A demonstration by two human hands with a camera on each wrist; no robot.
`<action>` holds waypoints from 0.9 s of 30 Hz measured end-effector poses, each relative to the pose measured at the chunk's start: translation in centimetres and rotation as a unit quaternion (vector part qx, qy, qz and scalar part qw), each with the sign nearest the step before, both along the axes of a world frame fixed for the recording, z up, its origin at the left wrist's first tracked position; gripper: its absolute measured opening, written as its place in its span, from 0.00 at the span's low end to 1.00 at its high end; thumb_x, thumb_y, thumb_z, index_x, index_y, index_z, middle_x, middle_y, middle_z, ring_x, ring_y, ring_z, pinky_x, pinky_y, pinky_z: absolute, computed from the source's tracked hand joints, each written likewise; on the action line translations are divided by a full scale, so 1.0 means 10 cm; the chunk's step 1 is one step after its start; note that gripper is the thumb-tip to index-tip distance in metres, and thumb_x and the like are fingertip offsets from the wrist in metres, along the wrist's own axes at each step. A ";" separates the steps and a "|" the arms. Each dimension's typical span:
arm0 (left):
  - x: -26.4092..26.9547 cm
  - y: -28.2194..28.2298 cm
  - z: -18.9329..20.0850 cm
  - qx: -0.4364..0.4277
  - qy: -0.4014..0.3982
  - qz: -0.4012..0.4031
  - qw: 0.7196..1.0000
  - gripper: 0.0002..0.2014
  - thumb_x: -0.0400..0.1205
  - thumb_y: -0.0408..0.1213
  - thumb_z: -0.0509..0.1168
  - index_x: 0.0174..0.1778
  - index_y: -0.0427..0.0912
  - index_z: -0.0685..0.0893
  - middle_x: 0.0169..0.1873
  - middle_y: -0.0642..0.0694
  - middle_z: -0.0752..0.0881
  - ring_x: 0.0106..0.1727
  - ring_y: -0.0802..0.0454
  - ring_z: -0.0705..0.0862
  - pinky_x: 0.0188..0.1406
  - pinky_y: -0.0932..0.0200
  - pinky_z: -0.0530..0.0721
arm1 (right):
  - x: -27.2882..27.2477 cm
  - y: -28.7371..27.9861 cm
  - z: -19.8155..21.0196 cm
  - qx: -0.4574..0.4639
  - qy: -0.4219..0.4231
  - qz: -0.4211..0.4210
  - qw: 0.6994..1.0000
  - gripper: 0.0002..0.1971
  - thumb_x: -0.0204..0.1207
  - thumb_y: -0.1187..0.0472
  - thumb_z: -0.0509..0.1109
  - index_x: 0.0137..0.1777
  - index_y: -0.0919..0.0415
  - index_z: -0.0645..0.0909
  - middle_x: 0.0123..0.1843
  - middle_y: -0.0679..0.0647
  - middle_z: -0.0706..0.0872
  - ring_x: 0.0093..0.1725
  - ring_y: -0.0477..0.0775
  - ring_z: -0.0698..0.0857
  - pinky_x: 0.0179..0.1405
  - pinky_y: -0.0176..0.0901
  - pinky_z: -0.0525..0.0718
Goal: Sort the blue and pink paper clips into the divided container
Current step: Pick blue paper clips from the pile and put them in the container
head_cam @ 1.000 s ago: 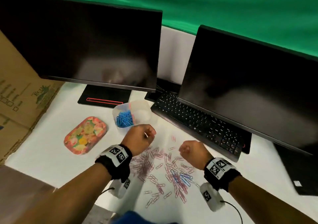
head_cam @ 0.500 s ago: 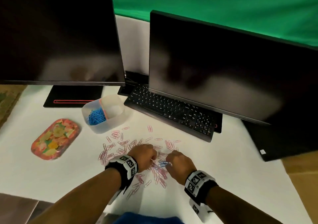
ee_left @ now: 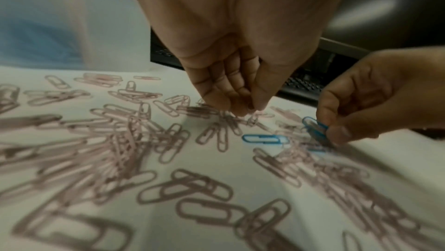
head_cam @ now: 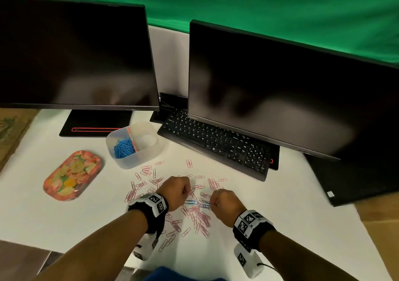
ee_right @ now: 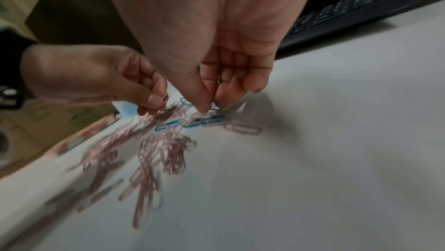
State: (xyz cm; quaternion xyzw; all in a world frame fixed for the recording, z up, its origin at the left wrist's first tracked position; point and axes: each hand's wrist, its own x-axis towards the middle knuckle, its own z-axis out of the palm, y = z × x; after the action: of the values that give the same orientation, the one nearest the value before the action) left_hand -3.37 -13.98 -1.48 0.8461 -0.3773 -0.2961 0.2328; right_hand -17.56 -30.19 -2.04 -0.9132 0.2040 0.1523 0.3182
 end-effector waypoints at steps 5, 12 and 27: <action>0.00 -0.07 0.01 -0.046 0.132 0.078 0.987 0.18 0.78 0.25 0.58 0.55 0.52 0.82 0.34 0.53 0.86 0.39 0.58 0.84 0.41 0.68 0.80 | 0.02 -0.14 0.06 0.113 -0.041 -0.142 0.983 0.08 0.73 0.64 0.71 0.41 0.48 0.83 0.34 0.46 0.86 0.34 0.39 0.82 0.35 0.20 0.76; -0.02 -0.15 0.07 -0.072 0.303 0.223 0.924 0.07 0.70 0.35 0.63 0.27 0.48 0.81 0.28 0.46 0.81 0.34 0.46 0.80 0.38 0.55 0.79 | 0.09 -0.18 0.27 0.467 -0.066 -0.310 0.825 0.06 0.68 0.77 0.63 0.37 0.66 0.77 0.31 0.61 0.77 0.26 0.56 0.79 0.26 0.42 0.76; -0.01 0.06 -0.05 0.055 -0.063 0.012 0.996 0.10 0.75 0.37 0.64 0.49 0.51 0.86 0.52 0.51 0.82 0.57 0.49 0.80 0.57 0.54 0.80 | -0.03 -0.09 0.08 0.106 0.026 -0.043 0.993 0.03 0.74 0.59 0.67 0.42 0.50 0.82 0.38 0.47 0.86 0.39 0.49 0.84 0.44 0.43 0.84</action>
State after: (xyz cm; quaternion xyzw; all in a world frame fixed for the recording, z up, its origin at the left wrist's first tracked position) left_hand -3.45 -13.38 -1.94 0.8790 -0.3639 -0.2602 0.1651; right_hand -17.81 -31.09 -1.23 -0.8607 0.2338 0.1825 0.4138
